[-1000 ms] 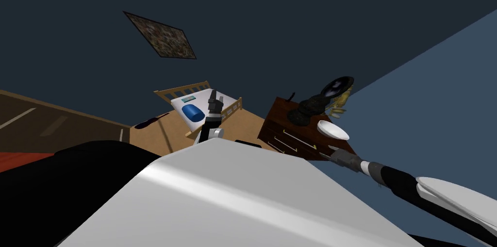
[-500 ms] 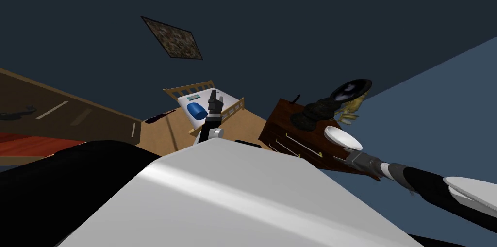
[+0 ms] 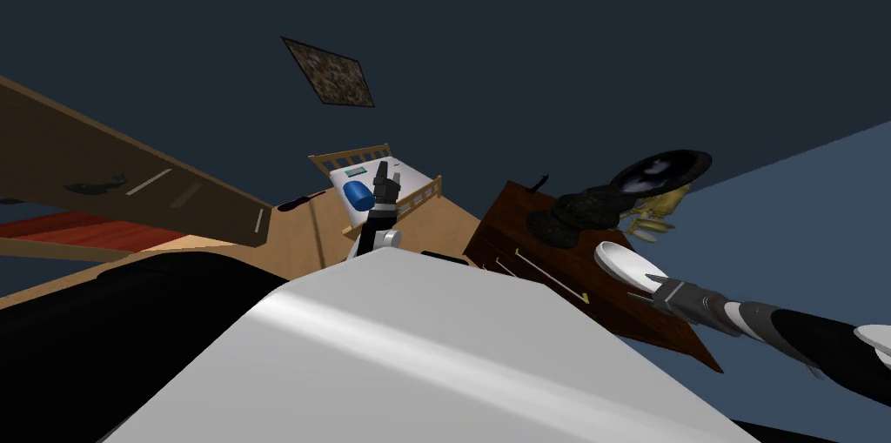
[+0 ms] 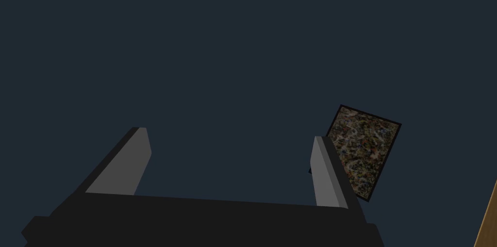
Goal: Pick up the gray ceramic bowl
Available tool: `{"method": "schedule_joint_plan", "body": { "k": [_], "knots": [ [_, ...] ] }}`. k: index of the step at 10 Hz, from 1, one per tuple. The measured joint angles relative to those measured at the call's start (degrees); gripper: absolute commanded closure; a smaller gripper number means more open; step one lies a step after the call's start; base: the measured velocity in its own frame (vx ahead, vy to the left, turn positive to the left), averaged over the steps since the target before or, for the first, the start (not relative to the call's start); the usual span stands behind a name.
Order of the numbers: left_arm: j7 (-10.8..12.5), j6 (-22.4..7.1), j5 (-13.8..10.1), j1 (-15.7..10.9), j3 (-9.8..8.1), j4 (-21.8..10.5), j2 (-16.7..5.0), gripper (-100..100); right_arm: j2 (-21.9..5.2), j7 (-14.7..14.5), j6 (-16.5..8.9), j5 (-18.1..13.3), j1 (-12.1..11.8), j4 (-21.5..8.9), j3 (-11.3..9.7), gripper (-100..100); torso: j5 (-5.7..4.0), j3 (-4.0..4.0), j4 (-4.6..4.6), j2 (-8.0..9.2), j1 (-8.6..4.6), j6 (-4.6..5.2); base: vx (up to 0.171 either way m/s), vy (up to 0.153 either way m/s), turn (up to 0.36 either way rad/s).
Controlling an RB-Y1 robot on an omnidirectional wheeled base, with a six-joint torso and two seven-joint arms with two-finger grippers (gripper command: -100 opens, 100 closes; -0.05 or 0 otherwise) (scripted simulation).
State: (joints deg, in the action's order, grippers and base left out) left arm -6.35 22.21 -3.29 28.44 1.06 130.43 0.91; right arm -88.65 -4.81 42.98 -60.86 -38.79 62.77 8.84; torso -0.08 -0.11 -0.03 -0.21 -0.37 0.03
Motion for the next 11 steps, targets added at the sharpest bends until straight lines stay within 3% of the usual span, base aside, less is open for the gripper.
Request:
{"method": "schedule_joint_plan", "body": {
  "k": [2, 3, 5, 6, 7, 11],
  "knots": [
    [0.0, 0.0, 0.0, 0.0, 0.0, 0.0, 0.0, 0, -1.8, 0.7, 0.7, -0.5, -2.3, -0.6, -0.3, -100, -0.01, -0.05, -0.02, -0.1, 0.02, 0.0, 0.09, -0.082, 0.13],
    [0.0, 0.0, 0.0, 0.0, 0.0, 0.0, 0.0, 0, -1.3, 0.5, 1.4, -0.9, -0.3, -2.3, -2.6, -100, -0.03, -0.05, -0.02, -0.08, 0.02, 0.03, 0.043, -0.048, 0.006],
    [0.0, 0.0, 0.0, 0.0, 0.0, 0.0, 0.0, 0, -1.4, 0.8, 1.6, -1.1, -1.0, -2.0, -2.9, -100, 0.04, 0.1, 0.04, 0.18, 0.27, 0.05, 0.004, -0.006, -0.008],
    [0.0, 0.0, 0.0, 0.0, 0.0, 0.0, 0.0, 0, -1.4, 0.8, 1.6, -1.1, -1.1, -2.0, -2.9, 0, 0.06, 0.14, 0.06, 0.25, 0.34, 0.05, 0.0, 0.0, 0.0],
    [0.0, 0.0, 0.0, 0.0, 0.01, 0.0, 0.0, 0, -1.4, 0.8, 1.6, -1.1, -1.1, -2.0, -2.9, -100, 0.07, 0.16, 0.07, 0.27, 0.36, 0.05, -0.047, -0.011, 0.201],
    [0.0, 0.0, 0.0, 0.0, 0.01, 0.0, 0.0, 0, 0.4, 3.6, -0.3, -1.3, 0.0, -4.3, -5.9, -100, 0.04, 0.44, 0.17, 0.75, 0.27, 0.04, -0.119, -0.025, 0.301]
  ]
}}
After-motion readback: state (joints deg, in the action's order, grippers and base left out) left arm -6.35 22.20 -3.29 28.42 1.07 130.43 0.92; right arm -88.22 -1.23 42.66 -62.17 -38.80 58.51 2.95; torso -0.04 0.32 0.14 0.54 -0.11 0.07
